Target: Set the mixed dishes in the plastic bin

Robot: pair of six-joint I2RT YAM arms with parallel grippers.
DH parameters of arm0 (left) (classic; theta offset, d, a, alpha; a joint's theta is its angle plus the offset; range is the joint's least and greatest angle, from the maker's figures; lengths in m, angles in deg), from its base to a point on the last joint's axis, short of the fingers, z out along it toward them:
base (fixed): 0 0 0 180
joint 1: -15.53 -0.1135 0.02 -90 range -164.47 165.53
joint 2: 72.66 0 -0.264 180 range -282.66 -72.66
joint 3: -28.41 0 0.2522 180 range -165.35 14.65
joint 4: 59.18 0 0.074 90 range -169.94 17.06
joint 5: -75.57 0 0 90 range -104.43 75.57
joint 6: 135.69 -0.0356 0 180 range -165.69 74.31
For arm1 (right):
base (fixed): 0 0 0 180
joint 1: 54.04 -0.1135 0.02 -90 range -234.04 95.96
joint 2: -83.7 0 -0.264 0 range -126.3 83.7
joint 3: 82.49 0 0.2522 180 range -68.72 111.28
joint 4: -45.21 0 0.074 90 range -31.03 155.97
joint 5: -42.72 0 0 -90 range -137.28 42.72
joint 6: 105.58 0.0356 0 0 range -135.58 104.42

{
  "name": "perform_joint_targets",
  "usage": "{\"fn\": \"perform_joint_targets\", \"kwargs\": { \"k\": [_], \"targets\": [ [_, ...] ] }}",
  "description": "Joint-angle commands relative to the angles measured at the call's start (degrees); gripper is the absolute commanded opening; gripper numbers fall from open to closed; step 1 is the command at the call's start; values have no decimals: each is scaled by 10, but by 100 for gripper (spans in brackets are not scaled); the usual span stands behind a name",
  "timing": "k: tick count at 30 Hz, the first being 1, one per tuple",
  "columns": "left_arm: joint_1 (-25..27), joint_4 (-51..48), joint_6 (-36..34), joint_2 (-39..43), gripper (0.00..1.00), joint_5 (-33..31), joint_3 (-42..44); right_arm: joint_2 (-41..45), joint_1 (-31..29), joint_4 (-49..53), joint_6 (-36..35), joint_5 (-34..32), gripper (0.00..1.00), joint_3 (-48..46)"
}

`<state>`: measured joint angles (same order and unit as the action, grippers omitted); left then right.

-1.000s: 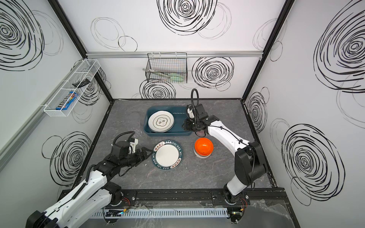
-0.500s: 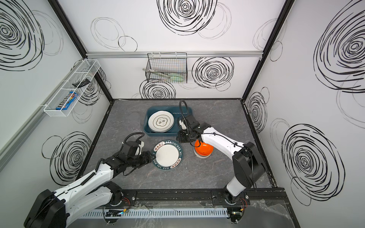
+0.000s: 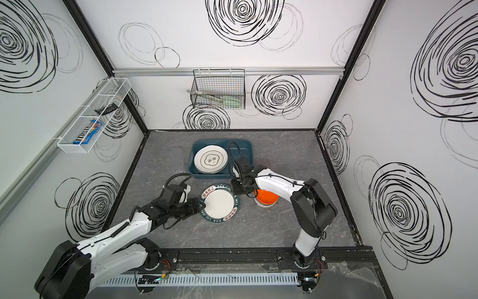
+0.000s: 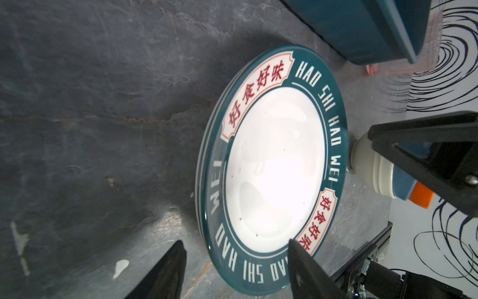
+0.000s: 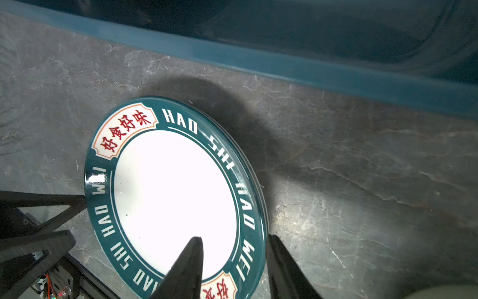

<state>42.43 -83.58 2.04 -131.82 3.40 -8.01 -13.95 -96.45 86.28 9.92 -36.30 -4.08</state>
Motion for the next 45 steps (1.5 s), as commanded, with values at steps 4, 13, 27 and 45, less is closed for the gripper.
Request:
{"fn": "perform_joint_targets", "kwargs": {
  "k": [4,13,27,45],
  "targets": [
    [3,32,-11,-10,65,-6,-3,-19,-6,-1,7,-11,45,-7],
    [3,44,-11,-19,62,-2,3,-31,-9,-4,7,-12,46,-7],
    [2,67,-9,-39,54,3,11,-39,-13,-8,7,-1,40,-3],
    [0,88,-7,-53,53,9,18,-39,-14,-5,5,-3,37,1]
  ]
}}
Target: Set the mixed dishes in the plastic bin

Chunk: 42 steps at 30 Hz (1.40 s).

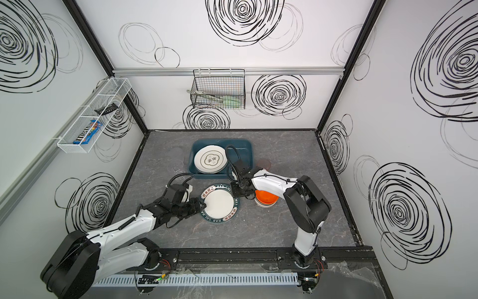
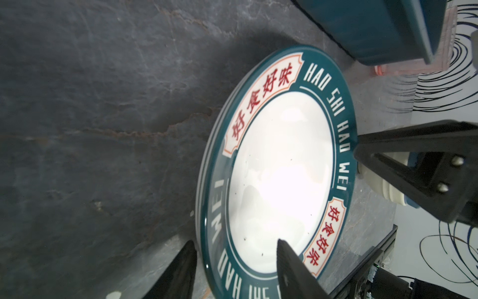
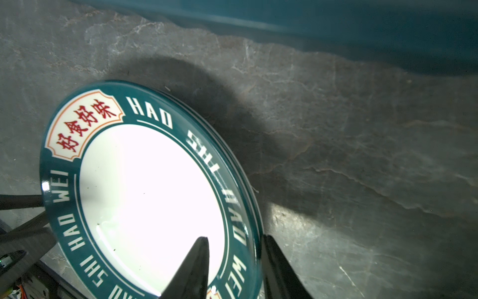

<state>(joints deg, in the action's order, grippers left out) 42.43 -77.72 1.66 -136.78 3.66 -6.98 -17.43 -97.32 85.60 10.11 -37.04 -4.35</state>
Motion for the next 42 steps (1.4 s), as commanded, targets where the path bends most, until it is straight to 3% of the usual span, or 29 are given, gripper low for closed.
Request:
{"fn": "perform_joint_targets", "kwargs": {
  "k": [1,9,22,30,35,42],
  "targets": [
    [0,35,-2,-6,51,10,9,-5,-6,2,2,6,36,3],
    [0,54,0,-19,46,20,10,-4,-5,3,1,7,33,4],
    [-2,48,-1,-16,46,19,11,-19,-9,4,-7,18,22,10],
    [-10,20,-5,3,57,8,11,-28,-9,2,-11,25,16,12],
    [-19,-1,-8,19,58,5,16,-31,-9,0,-13,28,13,15],
    [-30,-29,-10,54,52,-1,19,-35,-10,-2,-15,30,8,16]
  ]
}}
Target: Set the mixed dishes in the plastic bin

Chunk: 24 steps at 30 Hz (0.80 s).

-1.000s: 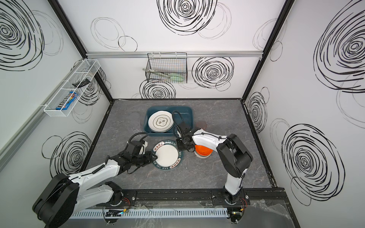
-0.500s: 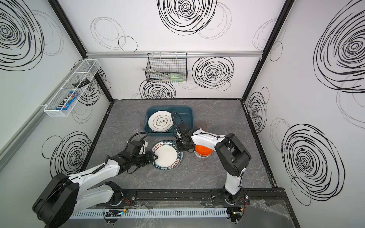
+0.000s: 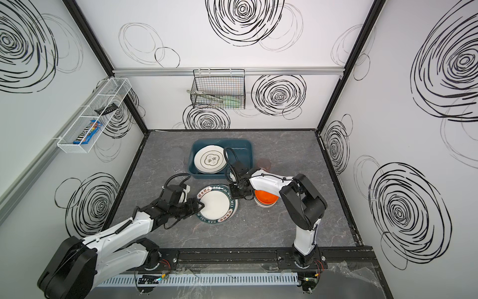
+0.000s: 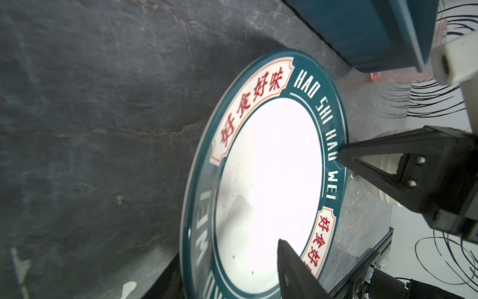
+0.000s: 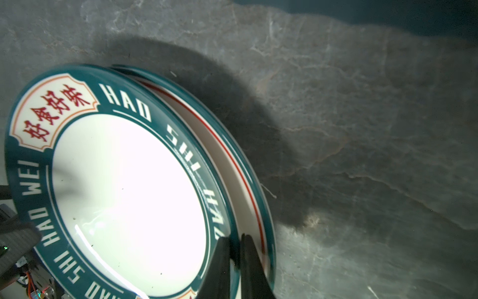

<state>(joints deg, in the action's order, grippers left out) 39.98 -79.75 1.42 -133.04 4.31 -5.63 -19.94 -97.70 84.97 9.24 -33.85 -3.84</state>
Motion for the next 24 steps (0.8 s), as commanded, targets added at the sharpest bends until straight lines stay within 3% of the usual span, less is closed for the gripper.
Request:
{"fn": "perform_joint_targets", "kwargs": {
  "k": [1,24],
  "targets": [
    [-6,-13,-8,21,50,-10,7,-10,-6,5,-6,-2,8,11],
    [-8,-40,-3,58,9,-18,2,-10,-6,-2,-4,-5,8,4]
  ]
}}
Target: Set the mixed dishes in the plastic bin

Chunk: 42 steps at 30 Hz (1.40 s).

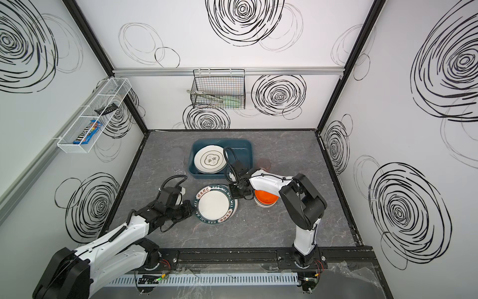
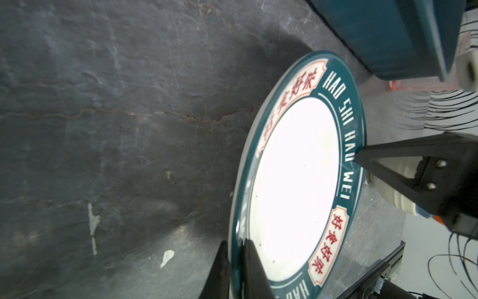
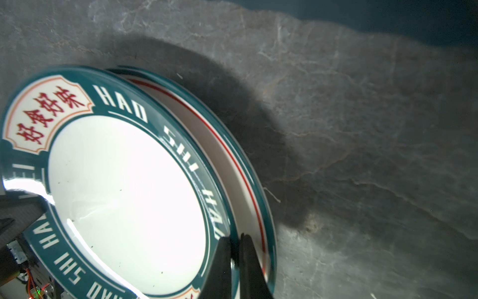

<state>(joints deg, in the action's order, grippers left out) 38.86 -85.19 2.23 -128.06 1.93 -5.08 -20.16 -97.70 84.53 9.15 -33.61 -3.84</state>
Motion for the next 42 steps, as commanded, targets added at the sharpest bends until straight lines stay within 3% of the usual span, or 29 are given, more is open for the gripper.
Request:
{"fn": "perform_joint_targets", "kwargs": {
  "k": [1,6,7,13,19,25,34,42],
  "targets": [
    [2,14,-10,11,7,5,-4,-6,-6,3,-3,-8,8,4],
    [2,10,-6,26,4,7,-11,9,-6,4,-1,-10,11,5],
    [2,10,-4,30,0,9,-13,15,-5,2,-1,-11,13,4],
    [-1,6,4,46,0,20,-31,63,9,5,2,-10,24,5],
    [-7,-5,8,65,0,31,-53,115,35,6,4,12,29,1],
    [-25,4,27,79,0,63,-69,155,89,-26,13,95,37,-27],
    [-54,12,46,90,0,100,-107,191,142,-95,40,210,43,-71],
    [-63,25,63,88,0,118,-130,199,148,-131,56,255,41,-82]
  ]
}}
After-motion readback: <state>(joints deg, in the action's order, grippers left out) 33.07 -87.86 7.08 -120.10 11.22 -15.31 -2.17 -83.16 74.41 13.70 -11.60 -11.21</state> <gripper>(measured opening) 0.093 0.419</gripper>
